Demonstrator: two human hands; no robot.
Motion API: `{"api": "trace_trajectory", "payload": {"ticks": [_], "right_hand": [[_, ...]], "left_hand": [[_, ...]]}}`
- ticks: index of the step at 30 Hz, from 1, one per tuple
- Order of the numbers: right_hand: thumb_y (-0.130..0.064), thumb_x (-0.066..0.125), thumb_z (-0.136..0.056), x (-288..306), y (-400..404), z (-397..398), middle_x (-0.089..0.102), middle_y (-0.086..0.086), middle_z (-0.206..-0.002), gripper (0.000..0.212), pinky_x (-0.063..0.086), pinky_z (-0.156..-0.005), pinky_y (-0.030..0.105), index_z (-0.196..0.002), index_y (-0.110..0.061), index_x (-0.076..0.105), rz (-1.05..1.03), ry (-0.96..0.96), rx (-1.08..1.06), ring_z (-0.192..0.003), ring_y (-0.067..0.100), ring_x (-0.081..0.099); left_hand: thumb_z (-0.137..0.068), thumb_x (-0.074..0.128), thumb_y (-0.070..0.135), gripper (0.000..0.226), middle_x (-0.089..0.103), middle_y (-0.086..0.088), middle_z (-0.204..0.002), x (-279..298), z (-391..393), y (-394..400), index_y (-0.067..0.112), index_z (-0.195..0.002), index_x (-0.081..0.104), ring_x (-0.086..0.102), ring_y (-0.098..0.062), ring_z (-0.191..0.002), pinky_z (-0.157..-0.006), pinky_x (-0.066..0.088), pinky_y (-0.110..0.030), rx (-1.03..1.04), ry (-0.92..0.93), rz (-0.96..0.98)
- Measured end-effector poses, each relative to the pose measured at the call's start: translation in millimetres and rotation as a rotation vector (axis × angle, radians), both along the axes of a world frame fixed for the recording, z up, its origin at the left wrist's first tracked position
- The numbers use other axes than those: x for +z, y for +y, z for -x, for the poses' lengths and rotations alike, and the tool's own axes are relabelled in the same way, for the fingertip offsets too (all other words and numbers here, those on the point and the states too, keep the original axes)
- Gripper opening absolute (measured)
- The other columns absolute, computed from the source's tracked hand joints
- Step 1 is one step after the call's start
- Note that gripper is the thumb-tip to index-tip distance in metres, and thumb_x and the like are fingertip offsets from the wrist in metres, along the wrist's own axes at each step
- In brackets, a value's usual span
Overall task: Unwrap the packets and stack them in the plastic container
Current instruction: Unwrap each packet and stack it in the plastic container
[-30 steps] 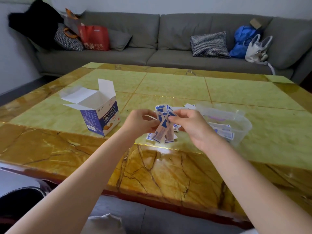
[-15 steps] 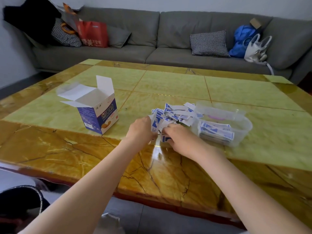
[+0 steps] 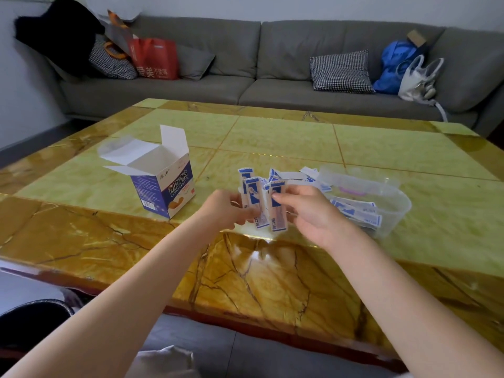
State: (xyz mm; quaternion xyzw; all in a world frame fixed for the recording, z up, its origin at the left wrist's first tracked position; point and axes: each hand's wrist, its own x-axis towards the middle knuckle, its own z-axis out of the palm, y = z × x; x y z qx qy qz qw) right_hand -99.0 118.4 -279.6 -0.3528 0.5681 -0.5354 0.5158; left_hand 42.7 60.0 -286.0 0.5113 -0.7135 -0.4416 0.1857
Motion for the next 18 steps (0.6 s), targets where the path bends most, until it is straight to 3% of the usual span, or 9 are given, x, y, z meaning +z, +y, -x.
{"api": "trace_trajectory", "payload": {"ticks": [3,6,9,11,14,16,18], "right_hand": [[-0.001,0.052,-0.09,0,1,-3,0.064,0.007,-0.084,0.014,0.044,-0.071,0.033,-0.087,-0.011,0.061,-0.02,-0.072,0.088,-0.076,0.018,0.058],[0.0,0.055,-0.088,-2,1,-8,0.066,0.006,-0.085,0.015,0.05,-0.079,0.038,-0.086,-0.012,0.063,0.025,0.101,-0.035,-0.081,0.021,0.062],[-0.007,0.058,-0.089,0,1,-7,0.067,0.002,-0.086,0.013,0.051,-0.066,0.031,-0.1,-0.013,0.058,0.103,0.295,-0.16,-0.077,0.017,0.065],[-0.01,0.058,-0.09,1,1,-5,0.067,0.001,-0.088,0.02,0.05,-0.06,0.028,-0.108,-0.015,0.052,0.099,0.285,-0.165,-0.073,0.012,0.064],[-0.01,0.055,-0.091,2,0,-5,0.068,0.003,-0.096,0.02,0.05,-0.07,0.03,-0.11,-0.012,0.055,0.088,0.296,-0.116,-0.081,0.016,0.063],[-0.009,0.056,-0.09,4,0,-4,0.067,0.001,-0.094,0.016,0.046,-0.072,0.019,-0.104,-0.012,0.063,0.181,0.576,-0.094,-0.084,0.013,0.06],[-0.007,0.055,-0.089,5,2,-1,0.063,-0.001,-0.093,0.018,0.042,-0.071,0.014,-0.1,-0.012,0.068,0.274,0.989,-0.04,-0.086,0.012,0.055]], "left_hand": [[-0.081,0.066,0.019,0.012,0.068,0.002,-0.076,0,7,6,0.013,-0.091,0.069,0.053,-0.006,-0.059,-0.053,0.041,-0.017,-0.079,-0.044,0.072],[-0.079,0.066,0.014,0.012,0.068,-0.002,-0.075,-1,10,9,0.01,-0.09,0.07,0.057,-0.008,-0.059,-0.054,0.047,-0.016,-0.147,-0.038,0.103],[-0.08,0.069,0.013,0.013,0.067,0.0,-0.071,-1,9,11,0.007,-0.091,0.067,0.061,-0.002,-0.054,-0.055,0.049,-0.012,-0.188,0.08,0.011],[-0.079,0.07,0.013,0.02,0.068,0.0,-0.071,-1,7,10,0.003,-0.095,0.067,0.061,0.002,-0.052,-0.055,0.05,-0.011,-0.177,0.108,-0.014],[-0.079,0.07,0.017,0.023,0.069,-0.001,-0.083,1,2,8,0.004,-0.098,0.067,0.064,0.0,-0.063,-0.06,0.052,-0.011,-0.2,0.052,-0.028],[-0.079,0.071,0.023,0.024,0.068,0.002,-0.095,5,-6,5,0.014,-0.1,0.064,0.064,-0.005,-0.078,-0.066,0.051,-0.013,-0.224,-0.021,-0.023],[-0.077,0.071,0.029,0.032,0.063,0.007,-0.101,8,-14,1,0.019,-0.106,0.062,0.06,-0.005,-0.086,-0.068,0.046,-0.013,-0.208,-0.091,0.045]]}}
